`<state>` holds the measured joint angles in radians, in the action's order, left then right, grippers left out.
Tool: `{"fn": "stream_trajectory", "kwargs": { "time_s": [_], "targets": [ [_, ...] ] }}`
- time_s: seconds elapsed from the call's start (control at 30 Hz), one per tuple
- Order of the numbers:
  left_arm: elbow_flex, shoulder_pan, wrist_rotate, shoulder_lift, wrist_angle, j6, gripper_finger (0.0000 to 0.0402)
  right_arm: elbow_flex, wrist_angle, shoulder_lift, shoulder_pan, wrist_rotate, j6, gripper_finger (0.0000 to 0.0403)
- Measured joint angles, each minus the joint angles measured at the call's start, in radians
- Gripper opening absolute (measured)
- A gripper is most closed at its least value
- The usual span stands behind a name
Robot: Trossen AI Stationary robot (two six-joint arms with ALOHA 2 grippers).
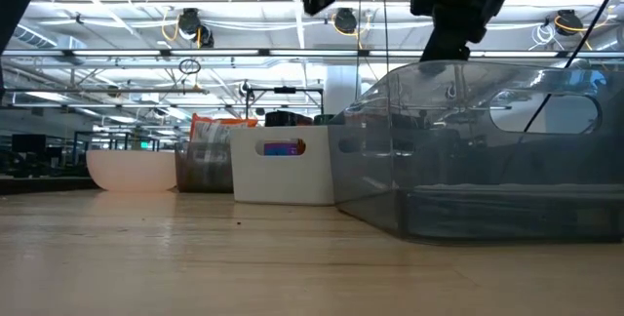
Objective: Pick & Place Food Item
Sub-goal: Put the brown seasoning bottle into the white bin
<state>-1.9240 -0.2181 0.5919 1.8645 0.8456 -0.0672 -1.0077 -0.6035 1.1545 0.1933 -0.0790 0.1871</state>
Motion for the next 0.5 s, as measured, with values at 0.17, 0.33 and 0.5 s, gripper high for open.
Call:
{"fn": "stream_trajectory", "kwargs": {
  "time_s": [0.17,0.33,0.5],
  "targets": [
    [0.000,0.025,-0.012,-0.054,-0.131,-0.182,0.0189,0.000,0.002,0.000,0.054,-0.008,-0.095,0.0182],
    [0.000,0.037,-0.089,-0.173,-0.138,-0.237,0.0189,0.012,0.078,0.007,0.126,-0.115,-0.169,0.0225],
    [0.000,0.067,-0.231,-0.303,-0.122,-0.265,0.0189,0.118,0.207,0.007,0.169,-0.163,-0.210,0.0264]
  ]
}}
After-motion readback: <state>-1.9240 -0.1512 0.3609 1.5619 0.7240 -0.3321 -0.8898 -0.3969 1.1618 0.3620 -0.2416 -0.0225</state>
